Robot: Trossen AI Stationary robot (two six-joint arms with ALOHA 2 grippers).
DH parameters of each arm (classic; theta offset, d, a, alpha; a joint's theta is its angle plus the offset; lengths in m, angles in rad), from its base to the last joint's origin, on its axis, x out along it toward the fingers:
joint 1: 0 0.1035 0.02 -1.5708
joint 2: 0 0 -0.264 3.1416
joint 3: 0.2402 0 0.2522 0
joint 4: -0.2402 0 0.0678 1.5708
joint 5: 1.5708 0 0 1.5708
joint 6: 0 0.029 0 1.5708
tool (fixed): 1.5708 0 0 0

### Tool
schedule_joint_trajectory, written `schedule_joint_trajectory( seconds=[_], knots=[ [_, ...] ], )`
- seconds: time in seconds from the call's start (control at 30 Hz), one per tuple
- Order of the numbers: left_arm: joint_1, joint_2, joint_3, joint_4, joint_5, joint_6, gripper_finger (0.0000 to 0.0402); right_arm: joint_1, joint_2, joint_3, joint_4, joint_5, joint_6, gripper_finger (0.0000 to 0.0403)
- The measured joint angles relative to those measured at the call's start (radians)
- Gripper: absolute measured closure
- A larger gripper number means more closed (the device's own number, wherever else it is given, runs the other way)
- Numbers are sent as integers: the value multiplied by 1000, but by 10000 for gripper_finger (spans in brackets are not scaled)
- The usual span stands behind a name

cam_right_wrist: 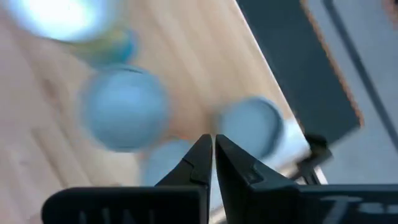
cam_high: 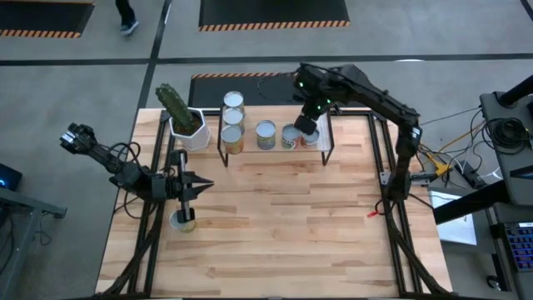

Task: Pick and place cans onto a shelf
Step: Put the large canned oranges on the shelf

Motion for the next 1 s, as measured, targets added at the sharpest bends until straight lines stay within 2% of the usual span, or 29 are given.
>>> schedule_joint_trajectory(
  seconds=[0.07, 0.2, 0.3, 0.43, 0.6, 0.73, 0.87, 1.0],
  knots=[
    [0, 0, 0, -9, 0, -9, 402, 61, -41, -22, 55, 26, -1, 392],
    [0, 3, 0, -18, 0, -50, 402, 191, -130, -103, 164, 141, -11, 392],
    [0, 16, 0, -18, 0, -73, 402, 287, -212, -217, 260, 204, -13, 392],
    [0, 45, 0, -20, 0, -100, 402, 402, -343, -435, 456, 256, -13, 392],
    [0, 85, 0, -5, 0, -158, 402, 538, -494, -759, 768, 287, -24, 392],
    [0, 124, 0, 21, 0, -238, 402, 630, -579, -993, 1060, 285, -107, 392],
    [0, 177, 0, 47, 0, -353, 402, 693, -642, -1150, 1283, 284, -206, 392],
    [0, 232, 2, 48, -13, -546, 402, 717, -698, -1255, 1410, 281, -274, 392]
  ],
)
